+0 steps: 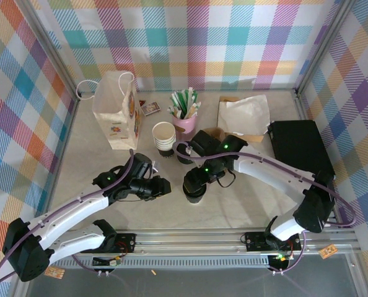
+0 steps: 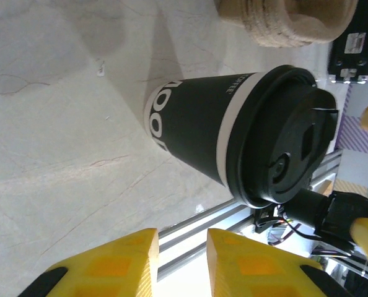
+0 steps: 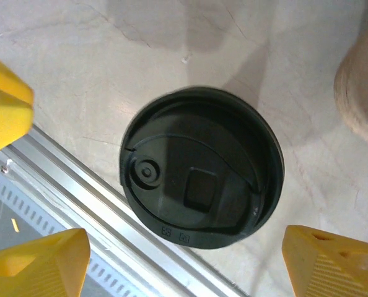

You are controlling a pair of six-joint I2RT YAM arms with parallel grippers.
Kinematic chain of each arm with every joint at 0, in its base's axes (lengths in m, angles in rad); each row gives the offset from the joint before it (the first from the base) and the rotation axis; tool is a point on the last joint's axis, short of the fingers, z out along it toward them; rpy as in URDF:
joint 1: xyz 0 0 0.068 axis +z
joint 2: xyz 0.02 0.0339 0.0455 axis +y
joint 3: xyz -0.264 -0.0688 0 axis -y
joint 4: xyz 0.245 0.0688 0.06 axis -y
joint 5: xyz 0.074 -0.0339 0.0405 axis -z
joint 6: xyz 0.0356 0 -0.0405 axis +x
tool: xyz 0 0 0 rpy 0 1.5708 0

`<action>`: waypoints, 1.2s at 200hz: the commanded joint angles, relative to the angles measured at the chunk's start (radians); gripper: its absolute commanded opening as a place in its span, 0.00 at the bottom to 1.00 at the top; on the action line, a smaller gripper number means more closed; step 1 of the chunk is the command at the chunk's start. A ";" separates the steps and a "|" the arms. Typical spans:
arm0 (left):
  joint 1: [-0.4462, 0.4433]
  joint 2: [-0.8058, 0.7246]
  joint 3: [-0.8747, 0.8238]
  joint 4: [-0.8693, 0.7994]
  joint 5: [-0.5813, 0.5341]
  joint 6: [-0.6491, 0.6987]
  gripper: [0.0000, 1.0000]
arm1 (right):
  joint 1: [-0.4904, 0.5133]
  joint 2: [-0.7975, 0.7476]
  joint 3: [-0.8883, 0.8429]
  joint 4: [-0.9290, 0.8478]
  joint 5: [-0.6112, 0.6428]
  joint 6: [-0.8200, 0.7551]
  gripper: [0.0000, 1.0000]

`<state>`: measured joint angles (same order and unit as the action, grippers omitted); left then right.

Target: Pack the takeout coffee

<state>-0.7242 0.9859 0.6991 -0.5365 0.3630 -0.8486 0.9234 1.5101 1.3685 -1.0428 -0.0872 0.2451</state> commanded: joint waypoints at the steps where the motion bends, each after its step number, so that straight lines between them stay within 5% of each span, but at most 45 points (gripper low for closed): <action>1: 0.000 -0.040 -0.023 -0.072 -0.066 -0.009 0.26 | 0.013 0.028 0.072 -0.044 0.004 -0.222 0.84; 72: 0.003 -0.149 -0.050 -0.126 -0.132 -0.036 0.27 | 0.065 0.121 0.122 -0.096 0.100 -0.414 0.92; 240: 0.005 -0.136 -0.044 -0.122 -0.131 -0.020 0.27 | 0.127 0.185 0.106 -0.094 0.218 -0.366 0.86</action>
<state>-0.7242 0.8486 0.6586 -0.6346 0.2413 -0.8745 1.0401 1.6810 1.4639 -1.1198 0.1162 -0.1406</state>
